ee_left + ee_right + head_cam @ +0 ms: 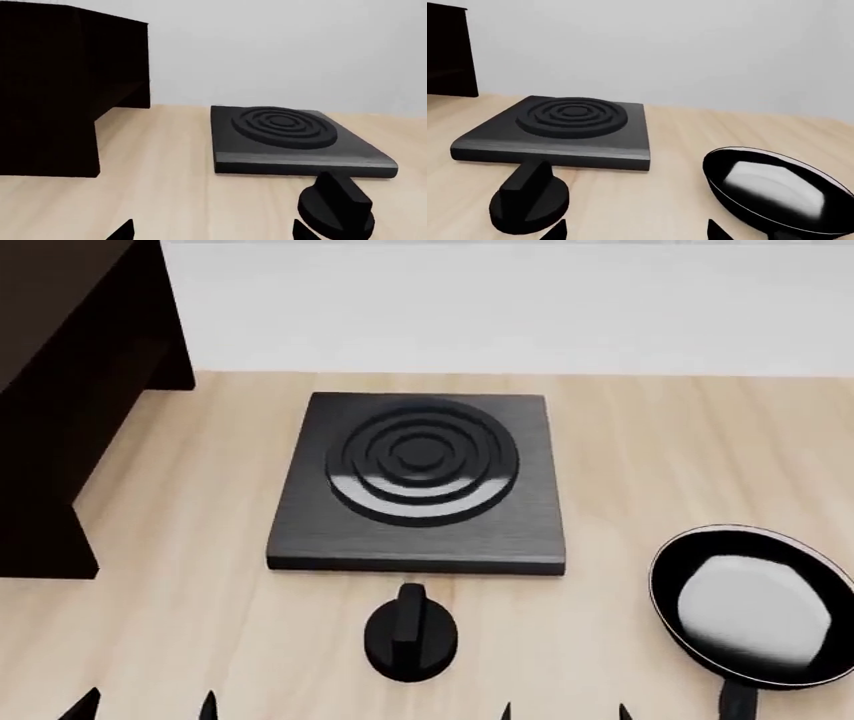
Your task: Put the frying pan on the cabinet shelf.
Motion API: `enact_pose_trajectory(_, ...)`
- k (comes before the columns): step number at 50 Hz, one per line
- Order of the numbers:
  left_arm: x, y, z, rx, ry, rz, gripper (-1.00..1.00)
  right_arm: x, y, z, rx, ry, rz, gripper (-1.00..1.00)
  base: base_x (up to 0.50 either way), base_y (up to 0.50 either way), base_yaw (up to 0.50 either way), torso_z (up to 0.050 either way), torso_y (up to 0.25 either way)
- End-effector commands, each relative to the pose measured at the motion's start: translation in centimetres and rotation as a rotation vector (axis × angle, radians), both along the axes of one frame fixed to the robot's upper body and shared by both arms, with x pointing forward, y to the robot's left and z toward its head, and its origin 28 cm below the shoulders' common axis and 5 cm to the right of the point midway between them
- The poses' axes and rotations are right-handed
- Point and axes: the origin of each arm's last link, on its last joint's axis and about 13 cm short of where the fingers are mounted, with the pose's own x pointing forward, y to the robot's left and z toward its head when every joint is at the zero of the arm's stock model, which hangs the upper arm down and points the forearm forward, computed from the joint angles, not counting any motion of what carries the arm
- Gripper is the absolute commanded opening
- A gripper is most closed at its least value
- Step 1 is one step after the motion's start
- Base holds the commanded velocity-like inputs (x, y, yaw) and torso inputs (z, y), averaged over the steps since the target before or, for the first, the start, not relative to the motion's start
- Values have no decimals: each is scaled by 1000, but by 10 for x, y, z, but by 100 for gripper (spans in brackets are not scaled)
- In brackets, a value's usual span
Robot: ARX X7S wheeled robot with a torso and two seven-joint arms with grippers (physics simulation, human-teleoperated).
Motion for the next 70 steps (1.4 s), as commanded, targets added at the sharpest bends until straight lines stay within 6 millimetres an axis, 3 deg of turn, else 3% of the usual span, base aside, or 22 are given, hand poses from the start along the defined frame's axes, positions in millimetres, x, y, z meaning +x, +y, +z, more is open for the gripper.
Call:
enact_pose_trajectory(1, -3, -6, 15, 9, 16, 9, 100, 0, 0, 0, -14, 5, 2, 100, 500, 0, 0, 0, 0)
enact_pose_trajectory(6, 2, -5, 5, 6, 19, 5, 100, 0, 0, 0, -17, 8, 6, 100, 500, 2, 0, 0, 0)
enact_pose_trajectory(37, -2, -6, 6, -1, 6, 2, 100, 0, 0, 0, -6, 11, -1, 100, 497, 2, 0, 0, 1)
enact_pose_trajectory(54, -3, -7, 9, 23, 16, -13, 100, -1, 0, -2, -14, 23, 12, 100, 68, 0, 0, 0, 0)
enact_pose_trajectory(60, -3, -1, 18, -43, 13, 1, 100, -9, 1, 18, -34, -3, -2, 100, 0, 0, 0, 0, 0)
enact_pose_trajectory(67, -3, 4, 66, -9, -74, -13, 100, -20, -7, 53, -114, -57, -41, 100, 0, 0, 0, 0, 0)
enact_pose_trajectory(70, -4, 3, 77, 3, -58, -38, 100, -28, -11, 73, -128, -74, -48, 100, 0, 0, -1, 0, 0)
